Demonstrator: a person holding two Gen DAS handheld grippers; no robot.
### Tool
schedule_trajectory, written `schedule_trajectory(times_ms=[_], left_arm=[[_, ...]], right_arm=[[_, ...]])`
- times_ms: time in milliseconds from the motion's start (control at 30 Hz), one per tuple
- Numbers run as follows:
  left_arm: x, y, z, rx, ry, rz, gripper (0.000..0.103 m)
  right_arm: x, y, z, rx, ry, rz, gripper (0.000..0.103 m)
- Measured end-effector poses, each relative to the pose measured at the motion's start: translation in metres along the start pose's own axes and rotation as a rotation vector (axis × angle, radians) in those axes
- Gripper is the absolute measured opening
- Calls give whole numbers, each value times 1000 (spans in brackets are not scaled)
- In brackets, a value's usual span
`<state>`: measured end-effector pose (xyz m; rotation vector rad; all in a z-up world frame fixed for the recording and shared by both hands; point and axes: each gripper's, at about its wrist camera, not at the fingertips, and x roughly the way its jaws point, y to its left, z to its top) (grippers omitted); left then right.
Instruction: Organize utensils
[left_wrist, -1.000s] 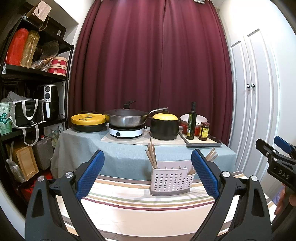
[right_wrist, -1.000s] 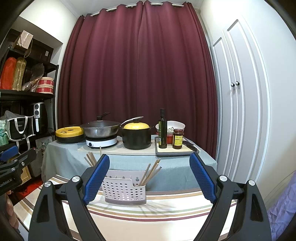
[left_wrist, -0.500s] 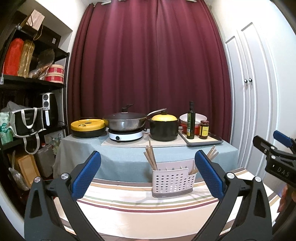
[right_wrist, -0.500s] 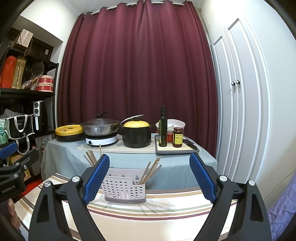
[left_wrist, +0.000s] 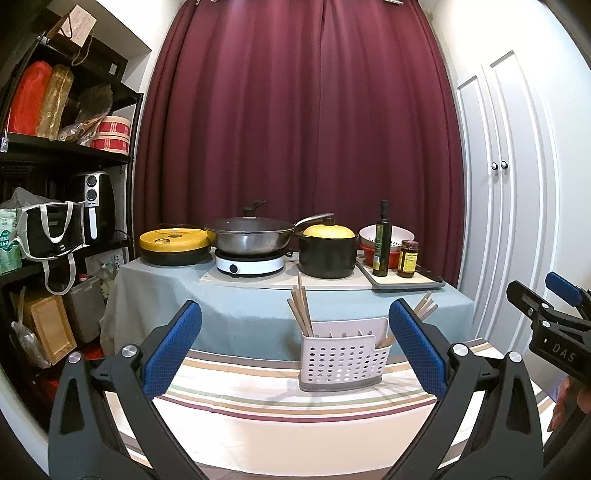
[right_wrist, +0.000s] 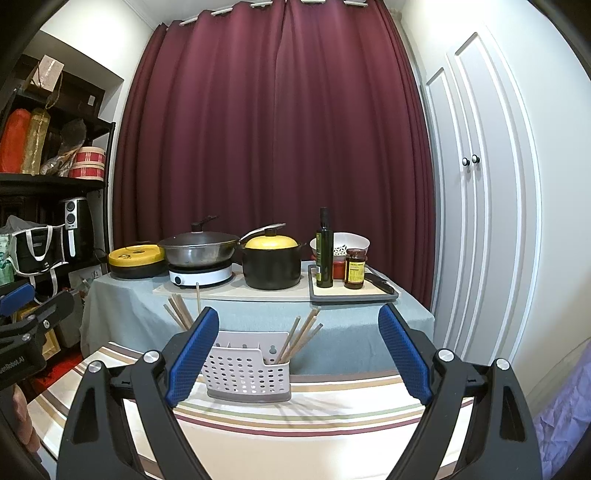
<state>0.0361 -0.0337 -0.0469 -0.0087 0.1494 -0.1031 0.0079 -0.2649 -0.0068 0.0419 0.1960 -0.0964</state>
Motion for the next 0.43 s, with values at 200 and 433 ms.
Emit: schedule_trajectory(times_ms=[200,433], left_arm=[[9,4,-6,-8,37,4,99],[26,7,-14,-13,76,12,99]], right_arm=[[8,-3,-5,3,15,-4,86],[19,-5,-12,5,45,-8,86]])
